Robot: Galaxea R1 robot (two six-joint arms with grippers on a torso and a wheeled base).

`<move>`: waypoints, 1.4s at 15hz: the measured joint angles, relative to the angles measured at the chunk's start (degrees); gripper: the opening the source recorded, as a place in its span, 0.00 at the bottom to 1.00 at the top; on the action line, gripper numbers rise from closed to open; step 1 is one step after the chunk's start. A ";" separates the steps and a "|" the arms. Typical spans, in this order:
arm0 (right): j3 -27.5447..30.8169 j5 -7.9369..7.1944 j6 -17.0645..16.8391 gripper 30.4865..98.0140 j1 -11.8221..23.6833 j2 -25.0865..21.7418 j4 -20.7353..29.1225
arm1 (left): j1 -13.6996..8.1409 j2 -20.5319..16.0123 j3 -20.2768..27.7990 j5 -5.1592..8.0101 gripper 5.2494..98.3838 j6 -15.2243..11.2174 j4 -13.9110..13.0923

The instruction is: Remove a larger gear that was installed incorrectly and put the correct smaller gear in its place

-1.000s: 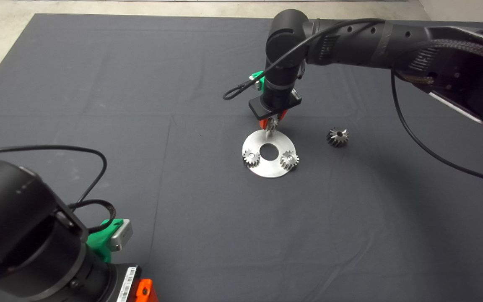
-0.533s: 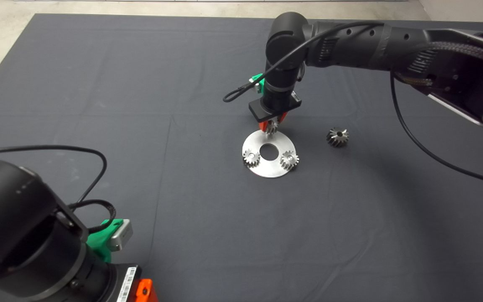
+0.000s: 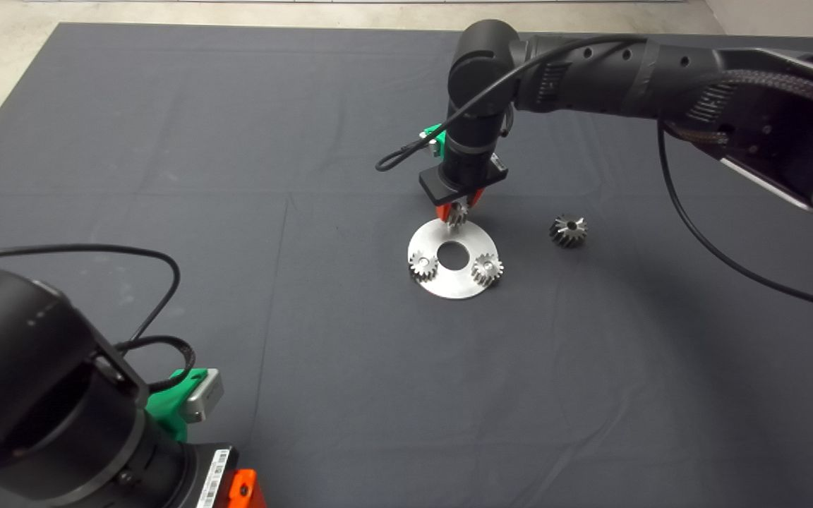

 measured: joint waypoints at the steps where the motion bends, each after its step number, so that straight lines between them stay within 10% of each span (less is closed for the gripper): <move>1: 0.00 0.00 0.00 0.15 0.00 0.00 0.02 | 0.01 0.00 0.00 0.00 1.00 0.00 0.00; 21: 0.00 -0.02 -0.24 0.15 0.02 -0.02 0.08 | -0.01 0.00 0.00 0.00 1.00 0.00 0.00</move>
